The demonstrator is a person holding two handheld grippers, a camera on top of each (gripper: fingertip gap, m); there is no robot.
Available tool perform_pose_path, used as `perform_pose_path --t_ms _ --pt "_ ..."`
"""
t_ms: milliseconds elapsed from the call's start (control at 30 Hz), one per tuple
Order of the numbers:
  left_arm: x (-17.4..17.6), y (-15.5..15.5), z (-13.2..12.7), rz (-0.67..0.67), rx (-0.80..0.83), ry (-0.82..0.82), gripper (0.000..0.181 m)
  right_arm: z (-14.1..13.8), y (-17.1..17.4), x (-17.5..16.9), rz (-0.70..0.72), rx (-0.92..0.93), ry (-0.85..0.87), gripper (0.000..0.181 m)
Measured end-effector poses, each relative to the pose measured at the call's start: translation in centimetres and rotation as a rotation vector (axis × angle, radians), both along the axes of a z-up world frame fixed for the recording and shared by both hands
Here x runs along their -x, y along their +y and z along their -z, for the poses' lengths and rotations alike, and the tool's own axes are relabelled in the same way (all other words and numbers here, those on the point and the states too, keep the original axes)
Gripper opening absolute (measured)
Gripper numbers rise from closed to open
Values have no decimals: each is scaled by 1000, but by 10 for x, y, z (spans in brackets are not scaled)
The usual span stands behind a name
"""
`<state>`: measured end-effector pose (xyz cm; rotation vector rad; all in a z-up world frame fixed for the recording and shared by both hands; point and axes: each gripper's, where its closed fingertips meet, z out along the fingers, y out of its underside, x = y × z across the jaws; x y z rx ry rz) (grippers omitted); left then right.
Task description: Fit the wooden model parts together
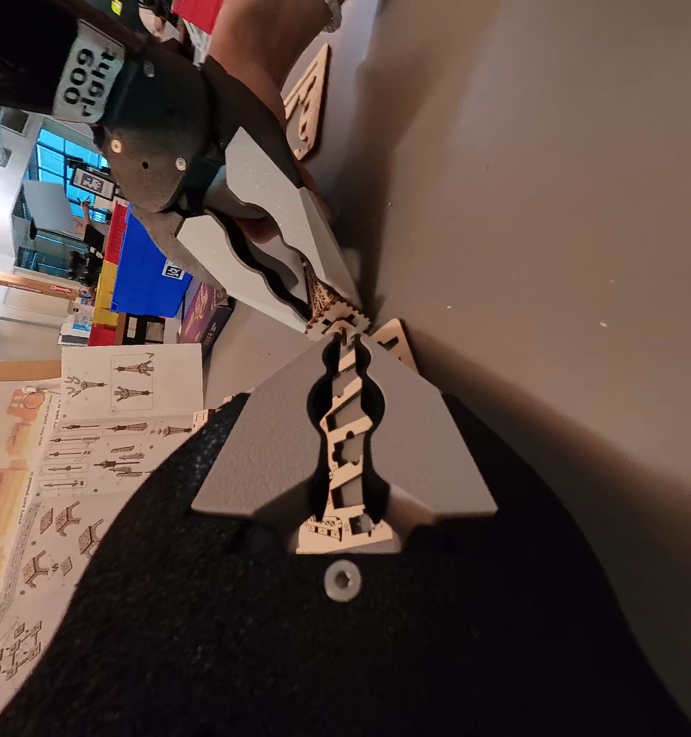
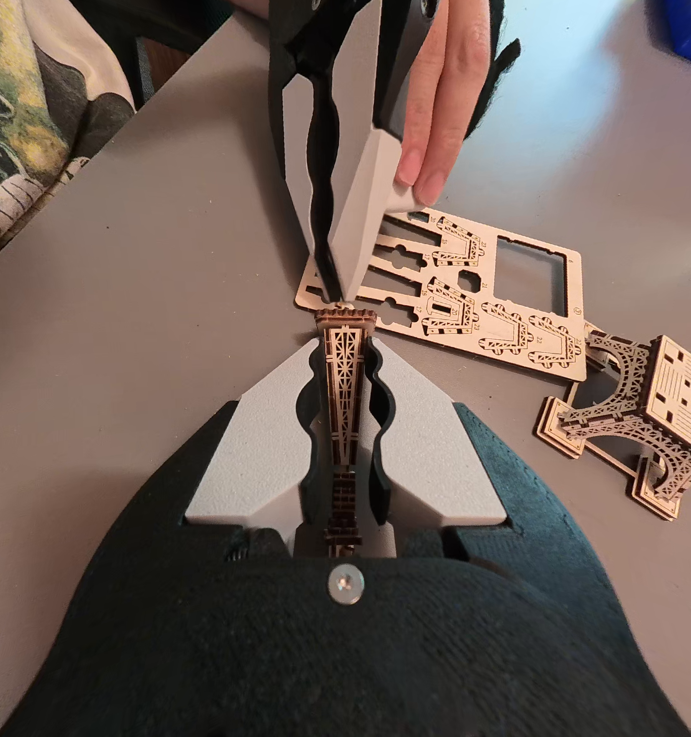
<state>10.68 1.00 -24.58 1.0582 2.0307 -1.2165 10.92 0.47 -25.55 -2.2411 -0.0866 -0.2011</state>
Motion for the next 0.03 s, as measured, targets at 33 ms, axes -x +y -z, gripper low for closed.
perform_pose_path --t_ms 33 --pt "0 0 1 -1 -7 -10 6 0 0 0 0 0 2 17"
